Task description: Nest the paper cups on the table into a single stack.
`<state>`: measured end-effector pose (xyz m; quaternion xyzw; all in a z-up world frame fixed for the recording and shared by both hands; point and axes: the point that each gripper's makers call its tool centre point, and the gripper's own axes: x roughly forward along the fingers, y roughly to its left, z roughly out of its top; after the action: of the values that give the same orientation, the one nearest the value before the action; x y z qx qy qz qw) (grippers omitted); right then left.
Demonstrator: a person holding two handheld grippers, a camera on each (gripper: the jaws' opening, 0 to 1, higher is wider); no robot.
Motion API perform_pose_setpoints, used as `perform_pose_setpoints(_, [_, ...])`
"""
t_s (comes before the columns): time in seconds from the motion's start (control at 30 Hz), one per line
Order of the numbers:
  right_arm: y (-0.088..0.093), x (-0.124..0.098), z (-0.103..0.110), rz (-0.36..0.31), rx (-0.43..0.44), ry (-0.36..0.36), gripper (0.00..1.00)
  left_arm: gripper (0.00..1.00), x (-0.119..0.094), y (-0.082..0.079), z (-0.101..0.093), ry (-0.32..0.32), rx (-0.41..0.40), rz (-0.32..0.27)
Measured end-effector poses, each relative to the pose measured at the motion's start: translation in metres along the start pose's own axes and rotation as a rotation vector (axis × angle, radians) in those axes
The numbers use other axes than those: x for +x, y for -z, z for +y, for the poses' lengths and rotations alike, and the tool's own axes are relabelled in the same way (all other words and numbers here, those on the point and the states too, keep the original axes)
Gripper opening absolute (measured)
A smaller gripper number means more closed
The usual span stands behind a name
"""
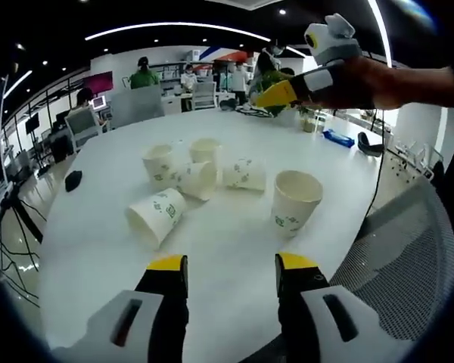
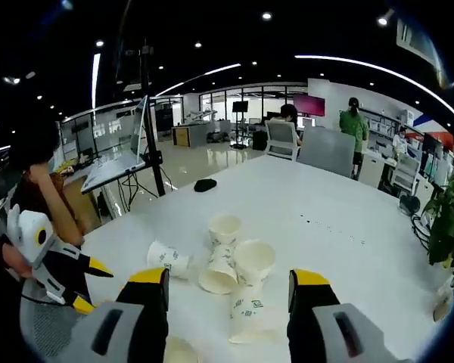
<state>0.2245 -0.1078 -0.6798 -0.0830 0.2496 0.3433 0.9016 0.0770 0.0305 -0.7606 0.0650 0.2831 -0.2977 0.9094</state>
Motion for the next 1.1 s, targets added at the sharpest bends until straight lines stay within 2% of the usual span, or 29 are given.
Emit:
perform_pose_setpoints(0.07, [0.000, 0.007, -0.007, 0.014, 0.009, 0.007, 0.62, 0.45, 0.000, 0.001, 0.003, -0.010, -0.003, 0.002])
perform_pose_setpoints(0.1, [0.002, 0.009, -0.011, 0.026, 0.041, 0.013, 0.61, 0.44, 0.000, 0.001, 0.004, -0.013, -0.007, 0.003])
perform_pose_setpoints(0.27, [0.000, 0.020, -0.020, 0.020, 0.100, 0.018, 0.60, 0.42, 0.000, 0.006, 0.009, -0.023, -0.026, 0.021])
perform_pose_setpoints(0.43, [0.000, 0.035, -0.018, 0.053, 0.080, -0.002, 0.59, 0.42, 0.001, 0.007, 0.010, -0.028, -0.030, 0.023])
perform_pose_setpoints(0.53, [0.002, 0.042, -0.022, 0.071, 0.097, 0.002, 0.57, 0.42, 0.002, 0.009, 0.010, -0.027, -0.027, 0.030])
perform_pose_setpoints(0.7, [0.010, 0.057, -0.036, 0.104, 0.142, 0.041, 0.46, 0.42, 0.003, 0.010, 0.009, -0.023, -0.020, 0.034])
perform_pose_setpoints(0.73, [0.012, 0.054, -0.032, 0.115, 0.156, 0.040, 0.46, 0.42, 0.003, 0.010, 0.009, -0.025, -0.018, 0.032])
perform_pose_setpoints(0.8, [0.016, 0.063, -0.041, 0.126, 0.175, 0.043, 0.46, 0.42, 0.003, 0.010, 0.010, -0.029, -0.016, 0.034])
perform_pose_setpoints(0.87, [0.024, 0.070, -0.040, 0.132, 0.179, 0.048, 0.46, 0.43, 0.003, 0.010, 0.010, -0.033, -0.017, 0.034])
perform_pose_setpoints(0.93, [0.024, 0.077, -0.048, 0.136, 0.197, 0.049, 0.46, 0.43, 0.002, 0.010, 0.010, -0.035, -0.021, 0.036])
perform_pose_setpoints(1.1, [0.030, 0.079, -0.041, 0.156, 0.210, 0.045, 0.46, 0.46, 0.002, 0.006, 0.006, -0.017, -0.054, 0.022])
